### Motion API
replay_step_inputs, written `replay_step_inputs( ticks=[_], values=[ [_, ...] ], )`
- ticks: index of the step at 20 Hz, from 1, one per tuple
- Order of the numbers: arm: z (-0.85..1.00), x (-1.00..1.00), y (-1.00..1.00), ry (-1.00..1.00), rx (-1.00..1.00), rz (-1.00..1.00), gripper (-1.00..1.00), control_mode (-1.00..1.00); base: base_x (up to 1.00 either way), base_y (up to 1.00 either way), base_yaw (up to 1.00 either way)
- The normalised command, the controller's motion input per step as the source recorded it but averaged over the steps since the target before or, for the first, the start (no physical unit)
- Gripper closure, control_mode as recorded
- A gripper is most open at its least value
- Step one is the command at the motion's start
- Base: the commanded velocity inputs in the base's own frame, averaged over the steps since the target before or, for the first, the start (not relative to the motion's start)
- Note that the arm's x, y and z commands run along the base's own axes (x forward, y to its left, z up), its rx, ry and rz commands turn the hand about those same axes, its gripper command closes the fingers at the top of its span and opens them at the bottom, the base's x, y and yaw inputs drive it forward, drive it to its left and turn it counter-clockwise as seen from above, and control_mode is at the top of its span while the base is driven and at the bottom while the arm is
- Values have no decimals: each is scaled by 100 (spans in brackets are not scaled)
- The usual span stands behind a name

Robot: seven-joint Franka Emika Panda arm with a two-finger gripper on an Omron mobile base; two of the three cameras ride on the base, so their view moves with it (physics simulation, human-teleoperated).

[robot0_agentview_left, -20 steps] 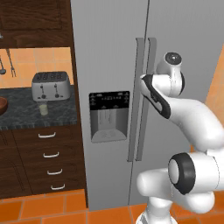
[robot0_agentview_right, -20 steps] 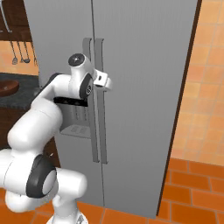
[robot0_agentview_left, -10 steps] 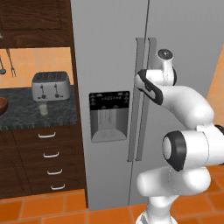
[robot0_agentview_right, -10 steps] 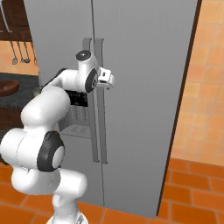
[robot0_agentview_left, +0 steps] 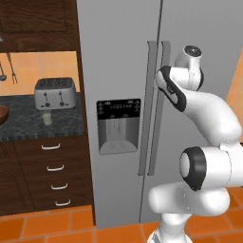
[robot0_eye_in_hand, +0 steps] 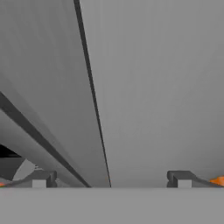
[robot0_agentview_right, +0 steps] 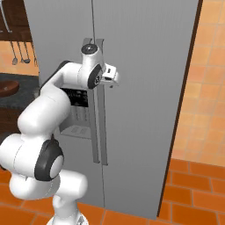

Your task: Grab a lemon wedge from the fridge and one ice cube from the ice bowl, and put them in the glass of lemonade.

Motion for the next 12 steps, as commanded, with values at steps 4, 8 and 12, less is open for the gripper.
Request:
replay_step_inputs(
  ticks=[4,8,12],
  values=[
    [-18,17,0,-16,0,-7,-100,-100,0,0,0],
    [1,58,0,0,0,-9,-100,-100,0,0,0],
    [-8,9,0,-14,0,-1,-100,-100,0,0,0]
  ],
)
